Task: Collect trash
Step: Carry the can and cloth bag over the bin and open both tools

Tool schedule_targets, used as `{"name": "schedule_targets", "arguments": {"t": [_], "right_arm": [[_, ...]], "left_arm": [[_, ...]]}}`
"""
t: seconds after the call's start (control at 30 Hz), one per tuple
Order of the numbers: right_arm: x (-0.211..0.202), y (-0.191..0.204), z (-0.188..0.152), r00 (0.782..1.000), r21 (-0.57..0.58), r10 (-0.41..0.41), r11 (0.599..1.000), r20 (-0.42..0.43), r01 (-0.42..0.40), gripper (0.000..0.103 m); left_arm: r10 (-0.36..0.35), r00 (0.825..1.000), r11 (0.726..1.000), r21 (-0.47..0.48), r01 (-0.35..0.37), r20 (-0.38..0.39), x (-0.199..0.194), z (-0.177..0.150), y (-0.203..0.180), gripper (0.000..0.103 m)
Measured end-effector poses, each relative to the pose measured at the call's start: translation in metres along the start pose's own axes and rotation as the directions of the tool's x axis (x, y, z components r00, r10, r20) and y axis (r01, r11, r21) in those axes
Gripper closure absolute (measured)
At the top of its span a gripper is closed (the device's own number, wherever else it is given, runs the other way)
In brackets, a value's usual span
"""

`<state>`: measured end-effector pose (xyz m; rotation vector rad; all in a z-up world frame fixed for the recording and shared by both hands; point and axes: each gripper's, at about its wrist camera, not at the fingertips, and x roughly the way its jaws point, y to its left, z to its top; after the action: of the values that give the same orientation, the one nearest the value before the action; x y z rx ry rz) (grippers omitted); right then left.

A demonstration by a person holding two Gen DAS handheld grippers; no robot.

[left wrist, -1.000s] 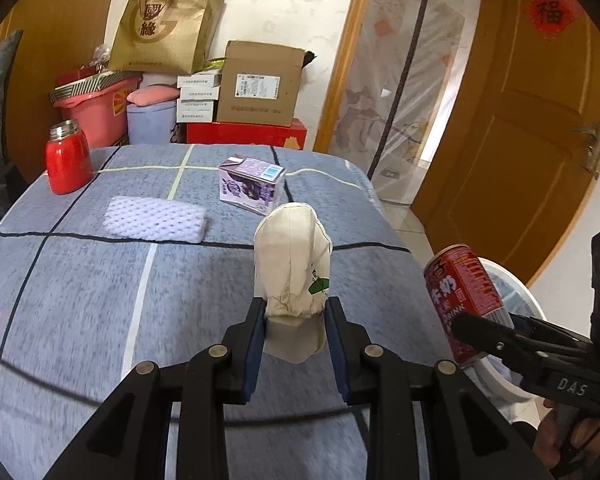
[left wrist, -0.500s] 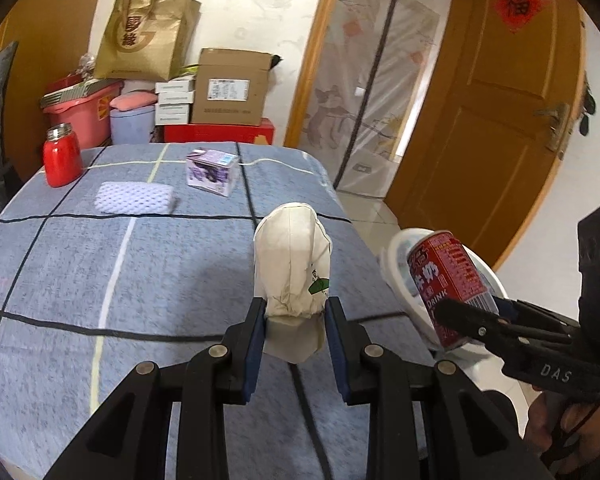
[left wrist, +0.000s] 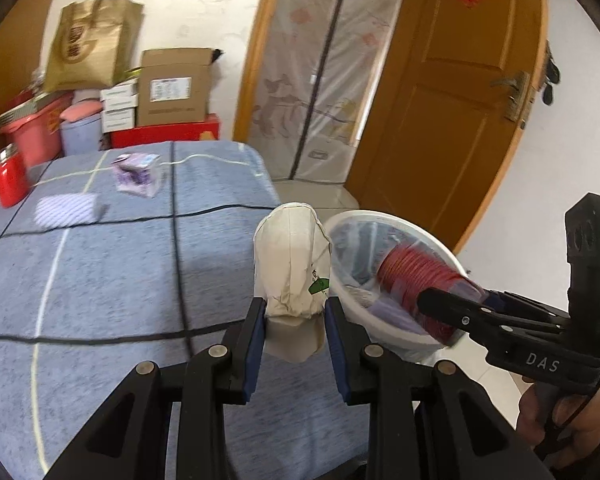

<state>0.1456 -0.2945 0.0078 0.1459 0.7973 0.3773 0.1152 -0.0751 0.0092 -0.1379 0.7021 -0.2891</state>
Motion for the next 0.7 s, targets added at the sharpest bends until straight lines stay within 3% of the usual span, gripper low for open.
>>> {"name": "schedule_targets", "arguments": {"t": [0.4,0.7], "right_arm": [[-0.006,-0.045,0.012,0.994,0.038,-0.090,0.995,0.059,0.088,0.050],[-0.012,-0.071,0.022,0.991,0.093,-0.094,0.992,0.099,0.084,0.050]], "left_arm": [[-0.062,0.997,0.997,0.050,0.064,-0.039,0.044,0.014,-0.035,0.073],[-0.088,0.995,0.993,0.074,0.092,-0.051,0.063,0.025,-0.052,0.073]]}}
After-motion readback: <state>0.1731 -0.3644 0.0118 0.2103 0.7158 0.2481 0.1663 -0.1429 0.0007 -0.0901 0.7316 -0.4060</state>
